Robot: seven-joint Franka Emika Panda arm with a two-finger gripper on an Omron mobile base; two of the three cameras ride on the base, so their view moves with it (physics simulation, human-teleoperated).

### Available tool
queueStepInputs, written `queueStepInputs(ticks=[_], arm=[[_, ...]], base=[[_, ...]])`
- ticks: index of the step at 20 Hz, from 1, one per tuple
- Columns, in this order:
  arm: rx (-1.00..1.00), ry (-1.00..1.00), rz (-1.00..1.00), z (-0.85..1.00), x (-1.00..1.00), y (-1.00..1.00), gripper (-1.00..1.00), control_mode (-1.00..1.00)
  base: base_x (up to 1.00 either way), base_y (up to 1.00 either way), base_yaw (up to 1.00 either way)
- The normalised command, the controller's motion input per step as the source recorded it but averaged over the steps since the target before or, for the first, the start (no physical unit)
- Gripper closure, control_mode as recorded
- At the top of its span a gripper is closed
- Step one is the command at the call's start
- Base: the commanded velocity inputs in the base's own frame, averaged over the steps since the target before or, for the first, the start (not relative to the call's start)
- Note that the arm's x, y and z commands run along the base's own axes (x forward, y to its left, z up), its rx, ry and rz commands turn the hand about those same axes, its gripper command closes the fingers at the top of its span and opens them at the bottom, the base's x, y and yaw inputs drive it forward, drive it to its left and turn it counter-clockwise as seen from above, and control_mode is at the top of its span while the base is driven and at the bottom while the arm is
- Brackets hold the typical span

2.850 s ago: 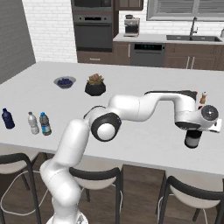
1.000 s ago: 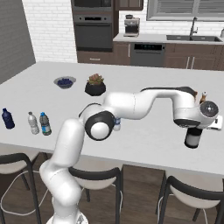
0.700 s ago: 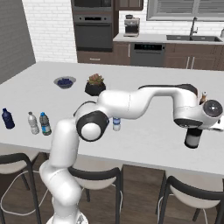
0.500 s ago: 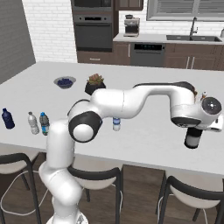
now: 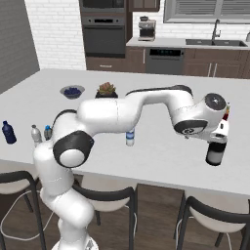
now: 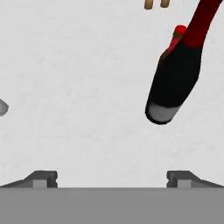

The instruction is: Move the plastic bottles in the middle to the plastics group, and the glass bottles in the middle to the glass group.

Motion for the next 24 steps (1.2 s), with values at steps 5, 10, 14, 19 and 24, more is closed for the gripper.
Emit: queueStepInputs(ticks=[5,10,14,19,24], arm=[[-0.03,0.02,0.0,0.01,0.0,1.0,-1.0,-1.0],[0.0,-0.03,0.0,0.0,0.1,1.0,-1.0,-1.0],[0.0,-0.03,0.0,0.0,0.22,1.0,-1.0,-1.0],[-0.03,0.03,0.03,0.0,0.48,1.0,-1.0,-1.0],[-0.08,0.21,0.09,0.15,0.68,1.0,-1.0,-1.0]], base=[[0.0,0.0,0.0],[0.0,0.0,0.0],[0.0,0.0,0.0],[0.0,0.0,0.0],[0.0,0.0,0.0]])
